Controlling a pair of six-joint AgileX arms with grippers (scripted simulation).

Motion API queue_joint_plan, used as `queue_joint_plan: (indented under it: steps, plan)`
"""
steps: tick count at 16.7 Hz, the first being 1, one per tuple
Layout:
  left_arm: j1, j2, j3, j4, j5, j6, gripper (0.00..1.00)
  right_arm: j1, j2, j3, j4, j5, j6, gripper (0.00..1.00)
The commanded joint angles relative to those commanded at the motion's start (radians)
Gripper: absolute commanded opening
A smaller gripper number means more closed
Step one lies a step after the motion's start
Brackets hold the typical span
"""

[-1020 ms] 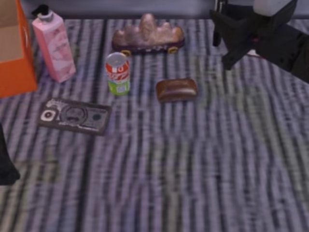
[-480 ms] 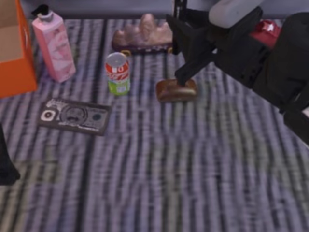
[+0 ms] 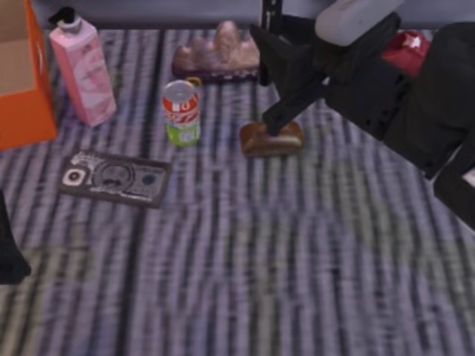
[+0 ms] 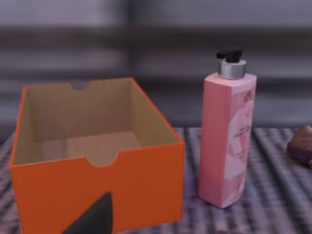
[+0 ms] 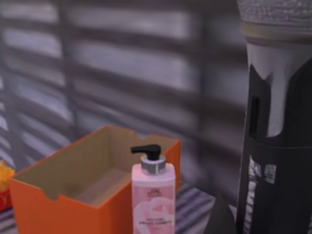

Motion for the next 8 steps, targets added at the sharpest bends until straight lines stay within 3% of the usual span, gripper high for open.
queue_joint_plan:
  steps: [5, 8]
  plan:
    - [-0.001, 0.002, 0.002, 0.001, 0.001, 0.0, 1.0, 0.001, -0.001, -0.001, 0.0, 0.001, 0.0, 0.0]
    - [-0.046, 0.068, 0.053, 0.023, 0.021, 0.008, 1.0, 0.001, -0.001, -0.001, 0.0, 0.001, 0.0, 0.0]
